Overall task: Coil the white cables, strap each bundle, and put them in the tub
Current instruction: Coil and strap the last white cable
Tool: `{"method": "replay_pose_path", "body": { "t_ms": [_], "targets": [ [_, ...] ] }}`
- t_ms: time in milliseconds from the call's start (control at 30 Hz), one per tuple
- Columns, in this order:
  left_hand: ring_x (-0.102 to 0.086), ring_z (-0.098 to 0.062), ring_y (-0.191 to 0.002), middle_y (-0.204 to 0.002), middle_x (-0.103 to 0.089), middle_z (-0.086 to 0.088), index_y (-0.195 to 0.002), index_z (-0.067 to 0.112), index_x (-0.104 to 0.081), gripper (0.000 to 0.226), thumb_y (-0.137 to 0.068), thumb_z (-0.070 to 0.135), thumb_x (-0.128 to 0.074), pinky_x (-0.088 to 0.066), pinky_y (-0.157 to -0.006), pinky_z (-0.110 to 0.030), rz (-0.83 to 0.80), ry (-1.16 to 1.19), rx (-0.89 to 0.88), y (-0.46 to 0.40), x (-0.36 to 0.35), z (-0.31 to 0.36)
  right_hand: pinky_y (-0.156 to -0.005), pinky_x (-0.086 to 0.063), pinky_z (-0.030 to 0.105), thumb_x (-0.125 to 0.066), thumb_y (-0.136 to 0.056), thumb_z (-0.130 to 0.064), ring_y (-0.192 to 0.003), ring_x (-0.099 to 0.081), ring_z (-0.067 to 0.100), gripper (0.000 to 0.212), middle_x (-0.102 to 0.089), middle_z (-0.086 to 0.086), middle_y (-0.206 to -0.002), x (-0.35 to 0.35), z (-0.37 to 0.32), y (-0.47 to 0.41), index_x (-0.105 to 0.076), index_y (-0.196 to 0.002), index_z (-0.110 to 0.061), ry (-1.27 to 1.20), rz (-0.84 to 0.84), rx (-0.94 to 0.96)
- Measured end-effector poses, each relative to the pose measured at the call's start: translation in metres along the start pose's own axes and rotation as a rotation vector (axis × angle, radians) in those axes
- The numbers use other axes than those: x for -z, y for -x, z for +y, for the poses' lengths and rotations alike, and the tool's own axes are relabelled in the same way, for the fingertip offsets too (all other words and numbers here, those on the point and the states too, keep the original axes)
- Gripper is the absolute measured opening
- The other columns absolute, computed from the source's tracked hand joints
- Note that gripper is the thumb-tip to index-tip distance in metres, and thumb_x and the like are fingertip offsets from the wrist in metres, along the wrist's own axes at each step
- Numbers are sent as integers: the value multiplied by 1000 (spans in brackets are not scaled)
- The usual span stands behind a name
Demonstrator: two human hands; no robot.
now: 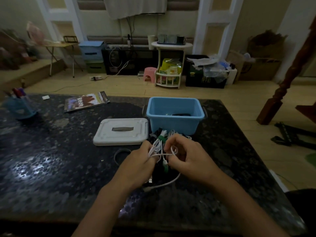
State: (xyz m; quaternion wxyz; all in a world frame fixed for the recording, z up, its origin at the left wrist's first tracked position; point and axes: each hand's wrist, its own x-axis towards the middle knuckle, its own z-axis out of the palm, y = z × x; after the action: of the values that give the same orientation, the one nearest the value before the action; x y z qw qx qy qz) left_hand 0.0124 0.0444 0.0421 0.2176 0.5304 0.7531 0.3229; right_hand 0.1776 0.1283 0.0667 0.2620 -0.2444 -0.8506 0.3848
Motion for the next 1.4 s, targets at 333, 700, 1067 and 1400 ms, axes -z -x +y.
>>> {"method": "replay_pose_path", "body": {
  "t_ms": [333,700,1067,1400],
  "targets": [
    [-53,-4,-75,-92,-64,1,-101,19,-67,26,-98,6,-45,-37,-61,-11,252,82,3,-6,9,-4,-62,-51,14,-57,-99,-6,-59,-66,4,31,-76,-8,-87,8,20,-3,-73,-101,-32,-26,-13,-134],
    [-58,3,-78,-84,-67,11,-89,25,-67,16,-94,15,-55,-42,-66,-14,161,65,-2,-9,3,-5,-76,-51,13,-66,-95,-13,-83,-69,-2,16,-74,-17,-87,6,23,-6,-78,-99,-23,-2,139,-14],
    [-12,-10,-39,-57,-20,-1,-102,4,-62,35,-95,35,-48,-10,-39,-20,-232,966,107,7,10,27,-64,-51,32,-60,-97,-43,-62,-60,7,26,-63,-9,-62,-4,40,-15,-70,-81,-26,316,285,-142],
    [-23,-11,-38,-59,-28,-4,-85,1,-67,48,-100,24,-27,-18,-38,-20,42,1207,111,3,25,18,-86,-49,34,-49,-102,-40,-104,-64,23,22,-72,0,-110,-40,26,-5,-66,-117,-34,547,-377,-83]
  ]
}}
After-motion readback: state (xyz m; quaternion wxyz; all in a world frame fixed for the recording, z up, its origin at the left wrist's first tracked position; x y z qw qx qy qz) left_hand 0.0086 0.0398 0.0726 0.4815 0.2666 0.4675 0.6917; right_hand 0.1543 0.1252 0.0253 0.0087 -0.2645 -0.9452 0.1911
